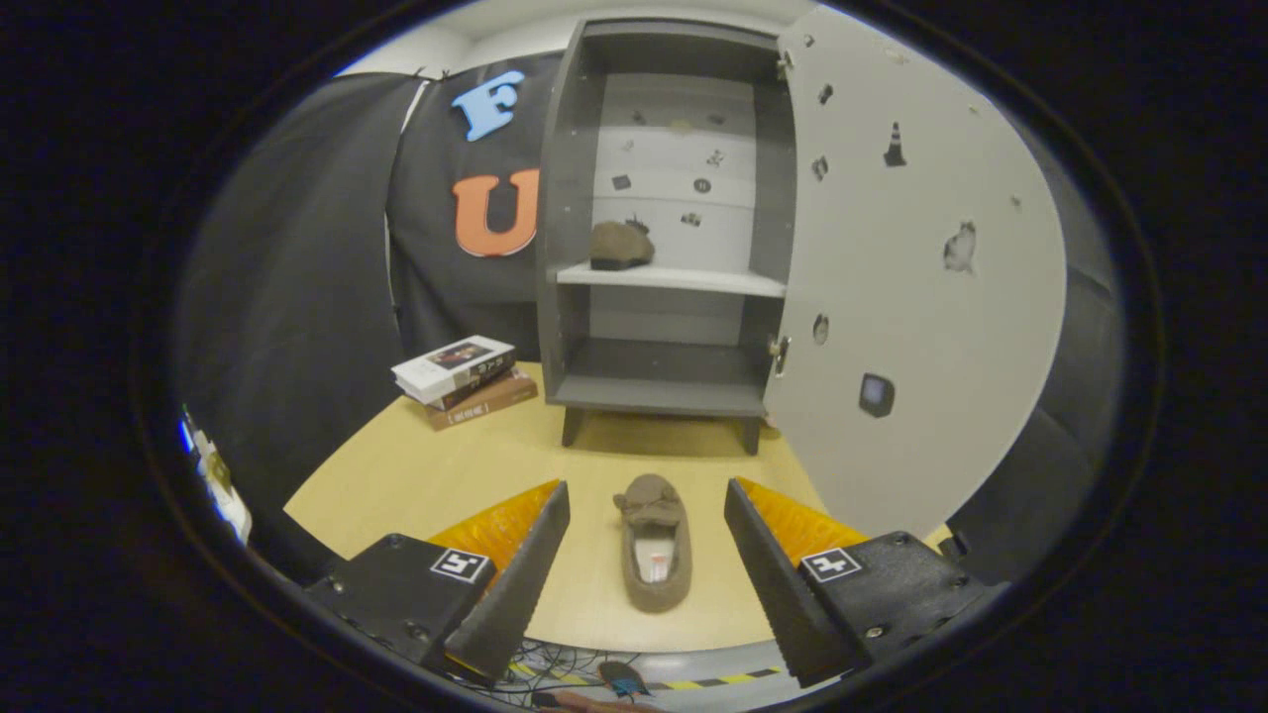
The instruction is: Open the shoe cabinet door, grab the shoes and put them into the shoe cabinet, then close the shoe cabinet door.
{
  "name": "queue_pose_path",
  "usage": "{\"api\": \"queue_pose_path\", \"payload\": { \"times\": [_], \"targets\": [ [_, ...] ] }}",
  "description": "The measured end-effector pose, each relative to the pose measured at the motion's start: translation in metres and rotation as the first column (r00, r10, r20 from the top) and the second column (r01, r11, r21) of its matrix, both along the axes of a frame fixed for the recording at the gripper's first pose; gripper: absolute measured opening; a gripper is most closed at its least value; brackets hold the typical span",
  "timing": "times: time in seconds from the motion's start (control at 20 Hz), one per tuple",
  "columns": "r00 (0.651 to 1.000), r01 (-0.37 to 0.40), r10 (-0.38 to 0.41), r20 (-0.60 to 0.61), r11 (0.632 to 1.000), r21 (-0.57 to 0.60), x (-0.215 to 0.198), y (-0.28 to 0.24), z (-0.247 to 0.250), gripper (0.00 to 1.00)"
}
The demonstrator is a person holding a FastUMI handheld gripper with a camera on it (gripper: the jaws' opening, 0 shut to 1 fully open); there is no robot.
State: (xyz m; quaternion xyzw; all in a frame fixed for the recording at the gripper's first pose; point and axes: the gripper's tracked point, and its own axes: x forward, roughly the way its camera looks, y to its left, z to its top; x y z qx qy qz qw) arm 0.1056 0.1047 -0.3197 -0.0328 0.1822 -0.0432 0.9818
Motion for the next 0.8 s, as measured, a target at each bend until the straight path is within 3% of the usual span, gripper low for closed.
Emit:
{"api": "queue_pose_path", "payload": {
  "times": [0.2,0.4,0.8],
  "targets": [
    [0.994,-0.040,0.039,-0.103,0.999,-0.005,0.031,-0.002,-0.053,0.93],
    [0.977,-0.061,0.073,-0.202,0.996,0.061,0.054,-0.001,-0.094,0.84],
    [0.939,-0.044,0.095,-0.330,0.986,0.159,0.097,-0.014,-0.143,0.61]
  ]
}}
